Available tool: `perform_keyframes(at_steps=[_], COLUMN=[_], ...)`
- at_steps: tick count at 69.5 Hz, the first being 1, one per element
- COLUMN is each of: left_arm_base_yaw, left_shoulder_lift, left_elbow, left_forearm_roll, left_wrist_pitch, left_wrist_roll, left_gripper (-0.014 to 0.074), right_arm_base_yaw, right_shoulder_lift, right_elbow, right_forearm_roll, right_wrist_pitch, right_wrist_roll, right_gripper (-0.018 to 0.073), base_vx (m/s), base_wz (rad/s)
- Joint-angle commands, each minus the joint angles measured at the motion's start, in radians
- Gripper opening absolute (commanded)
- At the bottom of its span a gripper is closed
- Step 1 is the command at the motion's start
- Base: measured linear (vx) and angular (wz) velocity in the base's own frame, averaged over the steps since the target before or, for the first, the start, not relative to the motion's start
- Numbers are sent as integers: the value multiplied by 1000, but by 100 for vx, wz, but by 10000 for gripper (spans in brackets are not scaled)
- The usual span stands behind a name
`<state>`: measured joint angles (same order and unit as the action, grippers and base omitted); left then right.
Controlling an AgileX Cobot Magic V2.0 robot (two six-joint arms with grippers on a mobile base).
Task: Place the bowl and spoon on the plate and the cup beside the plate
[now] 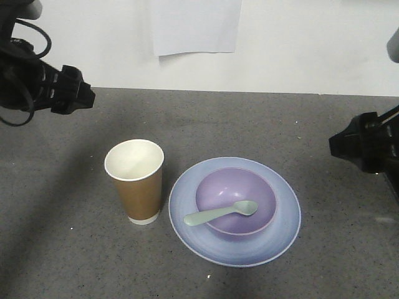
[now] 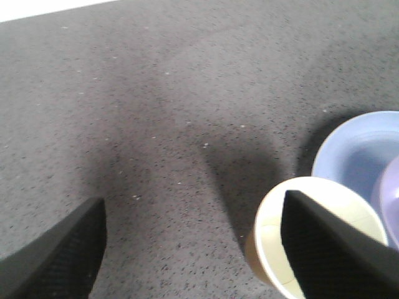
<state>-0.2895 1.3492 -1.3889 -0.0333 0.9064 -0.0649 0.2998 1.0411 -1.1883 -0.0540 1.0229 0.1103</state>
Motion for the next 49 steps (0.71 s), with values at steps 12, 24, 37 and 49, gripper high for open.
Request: perform_keyframes(at_steps=[12,24,37,49], left_arm_base_yaw=[-5,-5,-5,-5], left_shoulder_lift=[-236,-404,-578,-721], left_elbow=[249,425,579,710], left_forearm_roll=[82,173,277,295], left_wrist_pitch=[-195,-256,-311,-363], left_wrist_roll=[-132,-214,-332,-352], left_gripper=[559,559,559,558], right_arm_base_yaw=[-8,-8,-8,-8], right_shoulder_lift=[-99,-170,-289,-409], right_elbow=[-23,49,225,372], right_forearm_roll=[-67,-118,-149,-158], right_wrist_pitch=[-21,-44,-147,-242], right_wrist_roll=[25,34,67,98], right_gripper=[577,577,577,577], base_vx=[0,0,0,0], base_wz=[0,0,0,0])
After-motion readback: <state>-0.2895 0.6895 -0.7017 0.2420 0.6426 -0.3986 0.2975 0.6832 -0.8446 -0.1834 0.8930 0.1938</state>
